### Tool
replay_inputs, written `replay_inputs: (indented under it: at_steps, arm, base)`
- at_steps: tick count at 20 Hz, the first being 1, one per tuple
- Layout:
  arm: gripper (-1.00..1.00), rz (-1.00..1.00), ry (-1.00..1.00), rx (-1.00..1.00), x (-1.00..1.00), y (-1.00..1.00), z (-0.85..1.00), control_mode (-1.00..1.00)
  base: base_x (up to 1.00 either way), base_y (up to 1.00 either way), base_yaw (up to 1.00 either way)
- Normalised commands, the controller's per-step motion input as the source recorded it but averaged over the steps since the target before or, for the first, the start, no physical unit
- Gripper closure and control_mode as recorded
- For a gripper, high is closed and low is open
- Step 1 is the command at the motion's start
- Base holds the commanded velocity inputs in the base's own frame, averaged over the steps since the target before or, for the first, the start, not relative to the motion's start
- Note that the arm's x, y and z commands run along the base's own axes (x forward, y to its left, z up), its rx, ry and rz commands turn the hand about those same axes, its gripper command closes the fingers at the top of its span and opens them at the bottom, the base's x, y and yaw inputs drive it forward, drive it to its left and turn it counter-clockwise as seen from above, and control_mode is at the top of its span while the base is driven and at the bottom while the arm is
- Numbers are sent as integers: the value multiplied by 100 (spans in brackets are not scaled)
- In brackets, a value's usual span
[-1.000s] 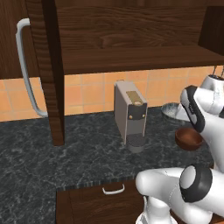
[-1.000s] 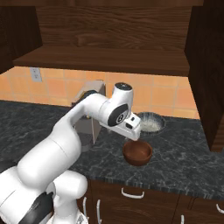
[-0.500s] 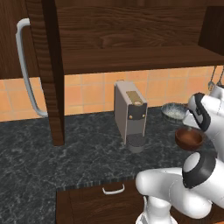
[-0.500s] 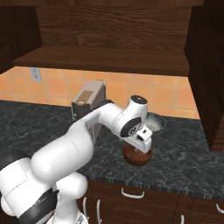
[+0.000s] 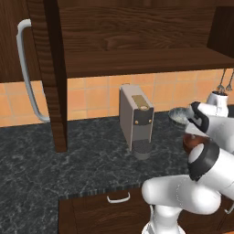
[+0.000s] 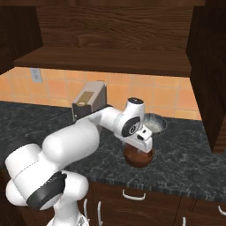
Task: Pick up the bowls on the counter and stack them on top of one another in the open cabinet. Place the smaller bowl on top of the larger bowl.
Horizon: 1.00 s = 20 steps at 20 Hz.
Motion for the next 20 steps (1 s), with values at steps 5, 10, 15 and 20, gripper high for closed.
replay_inputs:
  at_steps: [5, 10, 15, 20]
  arm:
    - [-100, -5, 10, -1, -1, -19, -27, -100]
    - [-100, -4, 0, 6, -14, -52, -7, -100]
    - [-100, -3, 0, 3, -5, -32, -42, -100]
    - [-100, -2, -4, 3, -1, -18, -29, -100]
  base:
    - [0, 0, 0]
    - [0, 0, 0]
    - [0, 0, 0]
    - [0, 0, 0]
